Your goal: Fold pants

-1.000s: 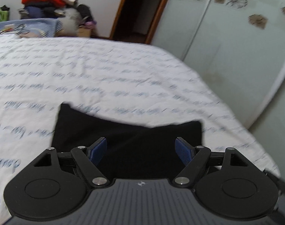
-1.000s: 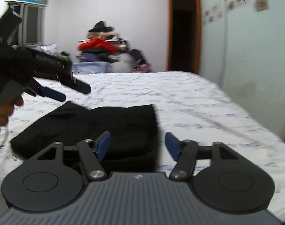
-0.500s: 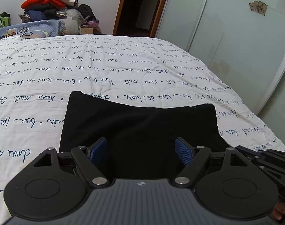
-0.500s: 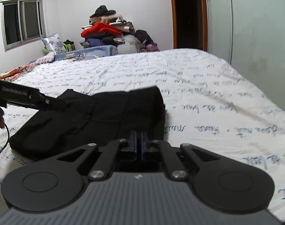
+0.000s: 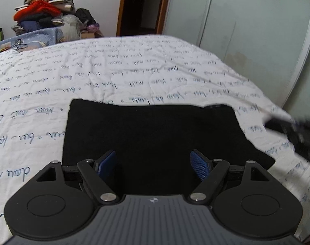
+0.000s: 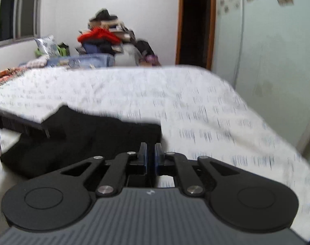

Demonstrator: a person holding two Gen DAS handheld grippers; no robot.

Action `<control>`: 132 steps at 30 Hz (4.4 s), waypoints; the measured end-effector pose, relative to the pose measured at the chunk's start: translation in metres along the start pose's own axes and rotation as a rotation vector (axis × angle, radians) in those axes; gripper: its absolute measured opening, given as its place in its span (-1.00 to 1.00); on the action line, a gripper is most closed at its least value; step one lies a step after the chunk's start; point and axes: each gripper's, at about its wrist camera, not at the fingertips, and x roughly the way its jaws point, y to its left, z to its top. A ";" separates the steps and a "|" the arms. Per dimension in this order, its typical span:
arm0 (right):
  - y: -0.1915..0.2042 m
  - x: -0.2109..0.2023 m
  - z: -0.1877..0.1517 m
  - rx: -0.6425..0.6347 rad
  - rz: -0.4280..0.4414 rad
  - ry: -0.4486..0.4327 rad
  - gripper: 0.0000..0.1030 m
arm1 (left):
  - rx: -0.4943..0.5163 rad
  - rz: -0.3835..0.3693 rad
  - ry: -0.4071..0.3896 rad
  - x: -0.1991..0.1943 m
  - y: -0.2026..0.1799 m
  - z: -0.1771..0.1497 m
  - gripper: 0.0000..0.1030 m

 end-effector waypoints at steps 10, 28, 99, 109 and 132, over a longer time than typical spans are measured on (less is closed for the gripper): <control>0.008 0.115 0.021 -0.094 0.122 0.193 -0.48 | 0.182 0.029 0.046 -0.001 -0.009 -0.013 0.56; -0.020 0.092 0.030 0.002 0.013 0.122 -0.65 | 0.027 0.201 0.015 0.051 0.075 0.050 0.56; -0.066 0.083 -0.027 0.387 0.405 0.286 0.29 | -0.023 -0.113 0.067 0.015 0.088 -0.017 0.68; -0.055 0.085 -0.029 0.418 0.413 0.262 -0.44 | -0.132 -0.087 0.008 0.000 0.104 -0.012 -0.68; 0.006 0.087 0.005 0.258 0.314 0.228 -0.09 | -0.139 0.227 -0.033 -0.052 0.147 -0.004 0.03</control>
